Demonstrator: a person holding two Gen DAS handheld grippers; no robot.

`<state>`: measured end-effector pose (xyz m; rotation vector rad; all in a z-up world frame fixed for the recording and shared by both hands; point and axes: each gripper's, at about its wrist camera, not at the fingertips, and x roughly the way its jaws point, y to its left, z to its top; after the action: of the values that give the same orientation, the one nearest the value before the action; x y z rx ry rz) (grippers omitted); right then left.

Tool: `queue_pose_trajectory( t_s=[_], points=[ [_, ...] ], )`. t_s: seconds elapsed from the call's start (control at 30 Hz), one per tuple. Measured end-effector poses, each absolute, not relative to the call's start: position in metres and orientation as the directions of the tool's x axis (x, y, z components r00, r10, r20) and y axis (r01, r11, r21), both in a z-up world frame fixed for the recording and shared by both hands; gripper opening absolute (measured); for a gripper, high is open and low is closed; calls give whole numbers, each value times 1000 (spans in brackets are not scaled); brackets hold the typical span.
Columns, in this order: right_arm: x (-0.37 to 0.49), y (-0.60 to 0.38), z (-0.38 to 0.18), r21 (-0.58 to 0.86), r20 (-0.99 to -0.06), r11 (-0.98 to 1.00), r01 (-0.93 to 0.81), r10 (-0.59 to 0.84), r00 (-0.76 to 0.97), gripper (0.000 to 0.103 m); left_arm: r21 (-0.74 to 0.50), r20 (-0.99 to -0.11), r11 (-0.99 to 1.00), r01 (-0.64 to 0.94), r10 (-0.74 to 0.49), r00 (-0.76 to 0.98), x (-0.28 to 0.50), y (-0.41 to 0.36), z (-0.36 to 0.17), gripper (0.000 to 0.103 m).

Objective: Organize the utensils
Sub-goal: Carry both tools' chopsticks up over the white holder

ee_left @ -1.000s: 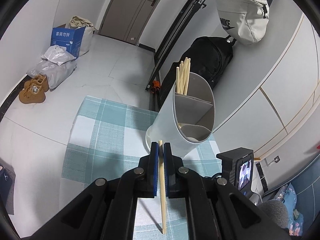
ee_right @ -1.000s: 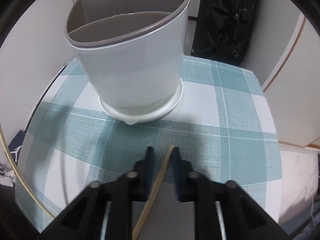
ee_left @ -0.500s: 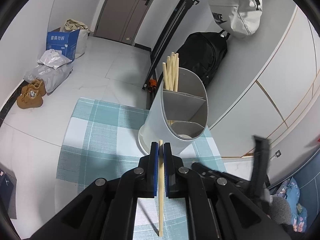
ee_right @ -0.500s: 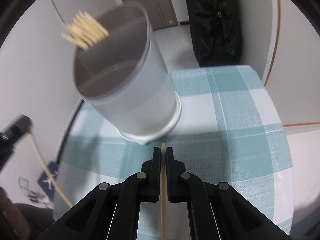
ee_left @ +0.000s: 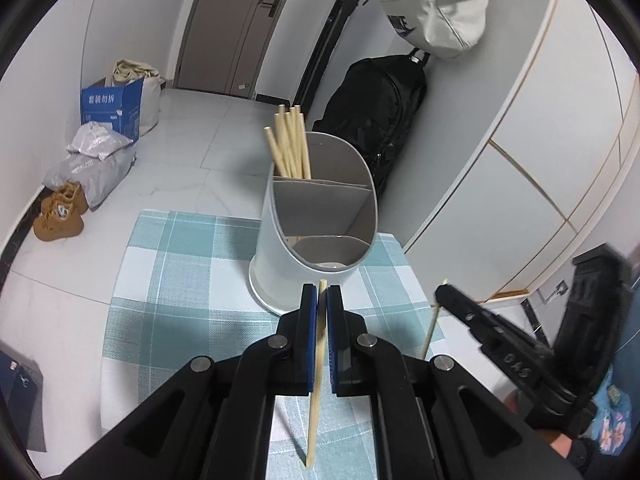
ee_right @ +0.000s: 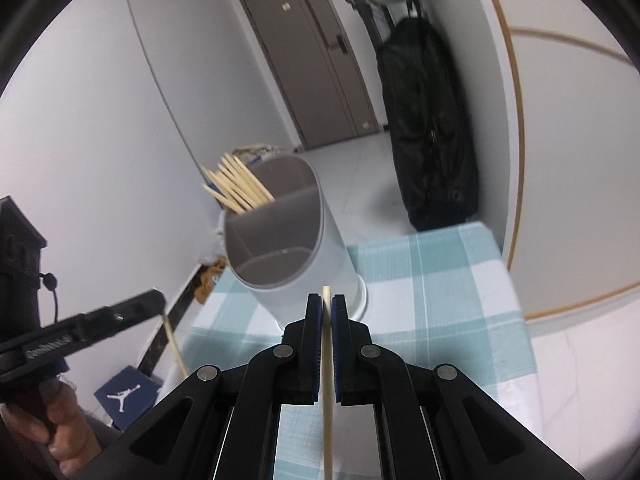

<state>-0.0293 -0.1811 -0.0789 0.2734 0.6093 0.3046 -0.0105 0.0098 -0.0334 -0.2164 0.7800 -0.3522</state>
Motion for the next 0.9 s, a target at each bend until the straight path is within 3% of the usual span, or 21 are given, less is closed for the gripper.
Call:
queue_pose_trajectory(
  t_s=[0.3,0.9],
  points=[
    [-49,-185,-59,322,-438,911,-258,385,813,4,-264,-687,937,228,-348,638,-13,-7,-25,1],
    [-46,-193,1,308,-328,904,-296,393,859,4,-216,-637,936,279,-351,686,2,-30,36,1]
  ],
)
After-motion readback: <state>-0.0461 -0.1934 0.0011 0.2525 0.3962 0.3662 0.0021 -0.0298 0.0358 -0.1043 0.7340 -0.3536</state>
